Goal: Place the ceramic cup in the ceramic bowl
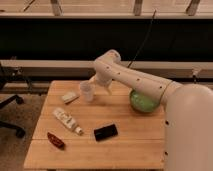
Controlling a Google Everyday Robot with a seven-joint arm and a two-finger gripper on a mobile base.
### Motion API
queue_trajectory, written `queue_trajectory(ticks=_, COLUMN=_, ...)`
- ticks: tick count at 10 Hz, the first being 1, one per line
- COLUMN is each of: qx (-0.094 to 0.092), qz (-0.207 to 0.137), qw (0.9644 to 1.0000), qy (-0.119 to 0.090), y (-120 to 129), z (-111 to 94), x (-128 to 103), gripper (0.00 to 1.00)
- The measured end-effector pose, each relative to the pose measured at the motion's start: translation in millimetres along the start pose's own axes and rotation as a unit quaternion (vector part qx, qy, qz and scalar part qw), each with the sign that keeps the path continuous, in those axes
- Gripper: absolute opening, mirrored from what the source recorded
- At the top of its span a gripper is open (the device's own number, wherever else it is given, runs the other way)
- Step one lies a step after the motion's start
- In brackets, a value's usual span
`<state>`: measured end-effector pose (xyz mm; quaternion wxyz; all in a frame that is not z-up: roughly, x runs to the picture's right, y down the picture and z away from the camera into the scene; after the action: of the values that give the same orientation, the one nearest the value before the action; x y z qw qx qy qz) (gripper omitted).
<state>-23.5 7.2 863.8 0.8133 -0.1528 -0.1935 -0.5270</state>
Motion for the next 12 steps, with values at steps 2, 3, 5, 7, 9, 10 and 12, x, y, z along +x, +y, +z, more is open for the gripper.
queue_trajectory(ticks=2, qx=-0.021, qz=-0.009, qw=0.9997, qy=-0.007, y=3, z=12, x=3, gripper=0.8)
queue_trajectory(ticks=3, qx=-0.028, qz=-0.014, qw=0.9995, qy=-0.009, y=2, z=16, x=3, gripper=0.8)
queue_trajectory(ticks=5, qx=-0.038, qz=-0.027, qw=0.9988, qy=-0.015, y=-1, z=24, x=1, gripper=0.8)
queue_trajectory(ticks=7, qx=-0.044, qz=-0.036, qw=0.9982, qy=-0.018, y=-4, z=28, x=0, gripper=0.8)
queue_trajectory(ticks=9, qx=-0.052, qz=-0.046, qw=0.9973, qy=-0.024, y=-6, z=36, x=-2, gripper=0.8)
queue_trajectory(ticks=10, qx=-0.054, qz=-0.051, qw=0.9969, qy=-0.027, y=-7, z=40, x=-3, gripper=0.8)
queue_trajectory(ticks=12, qx=-0.052, qz=-0.064, qw=0.9958, qy=-0.038, y=-10, z=46, x=-7, gripper=0.64)
